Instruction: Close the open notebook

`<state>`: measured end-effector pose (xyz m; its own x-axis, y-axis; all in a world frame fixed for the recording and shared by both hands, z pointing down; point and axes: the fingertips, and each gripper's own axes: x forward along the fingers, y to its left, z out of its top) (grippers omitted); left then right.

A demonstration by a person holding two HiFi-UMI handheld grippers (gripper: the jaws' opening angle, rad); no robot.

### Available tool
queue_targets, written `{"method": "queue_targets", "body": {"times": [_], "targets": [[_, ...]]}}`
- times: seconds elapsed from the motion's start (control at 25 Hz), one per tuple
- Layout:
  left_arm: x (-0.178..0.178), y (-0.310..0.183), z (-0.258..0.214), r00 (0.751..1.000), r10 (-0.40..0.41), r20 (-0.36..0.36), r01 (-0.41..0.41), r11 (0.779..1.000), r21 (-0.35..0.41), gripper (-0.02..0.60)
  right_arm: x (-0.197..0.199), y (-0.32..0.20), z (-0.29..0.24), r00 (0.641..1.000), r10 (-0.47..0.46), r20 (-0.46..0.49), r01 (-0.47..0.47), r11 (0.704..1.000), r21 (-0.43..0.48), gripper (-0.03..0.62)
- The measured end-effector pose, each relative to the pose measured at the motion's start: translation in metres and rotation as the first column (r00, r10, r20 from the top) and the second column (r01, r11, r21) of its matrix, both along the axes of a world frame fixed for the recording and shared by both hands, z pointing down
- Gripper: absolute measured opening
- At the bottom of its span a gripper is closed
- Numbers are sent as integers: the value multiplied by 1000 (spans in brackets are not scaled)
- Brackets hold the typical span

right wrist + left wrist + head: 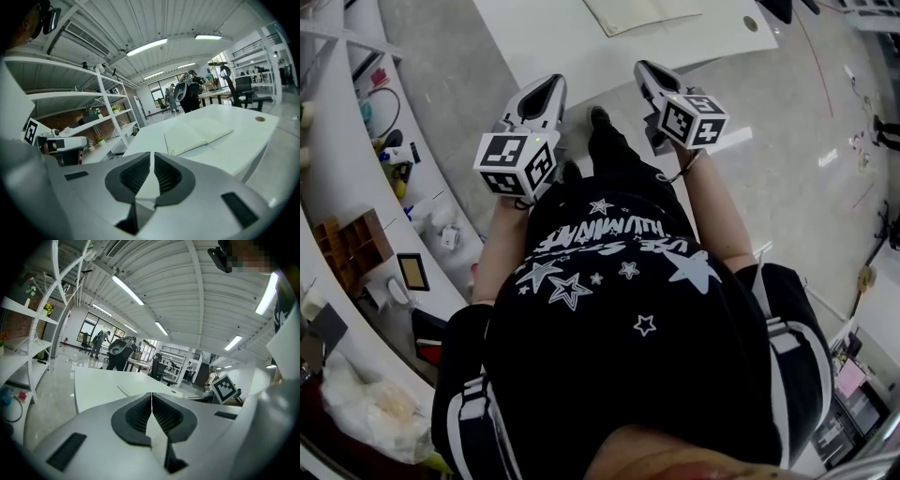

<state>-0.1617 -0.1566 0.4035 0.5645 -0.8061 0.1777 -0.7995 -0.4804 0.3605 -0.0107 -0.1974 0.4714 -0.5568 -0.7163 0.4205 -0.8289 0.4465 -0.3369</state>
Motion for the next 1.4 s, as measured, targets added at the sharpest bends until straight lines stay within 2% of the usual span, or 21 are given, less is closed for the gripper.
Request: {"method": "queue_targets", "body": {"times": [0.2, 0.28, 0.52, 0.68, 1.04, 1.2, 1.4], "targets": [[-1, -26, 4, 999, -41, 13, 41, 999, -15, 15, -9, -25, 11, 996, -71, -62, 70, 997, -9, 14], [4, -37, 6, 999, -39, 19, 40, 999, -19, 15, -10, -38, 17, 989, -104, -101, 103, 995, -16, 36], [14, -73, 16, 998, -50, 33, 52, 997, -50, 15, -18, -73, 41, 951, -221, -214, 216, 975, -48, 76], [20, -97, 21, 998, -53, 43, 56, 996, -67, 15, -20, -91, 66, 906, -309, -288, 292, 951, -103, 126], [19, -135, 28, 995, -75, 59, 81, 992, -99, 15, -36, -114, 99, 784, -456, -420, 417, 889, -188, 153], [16, -142, 29, 995, -82, 64, 89, 990, -106, 15, -37, -114, 107, 764, -456, -457, 412, 889, -198, 152], [14, -143, 33, 995, -80, 64, 87, 989, -120, 15, -35, -115, 110, 716, -430, -550, 411, 897, -164, 150]]}}
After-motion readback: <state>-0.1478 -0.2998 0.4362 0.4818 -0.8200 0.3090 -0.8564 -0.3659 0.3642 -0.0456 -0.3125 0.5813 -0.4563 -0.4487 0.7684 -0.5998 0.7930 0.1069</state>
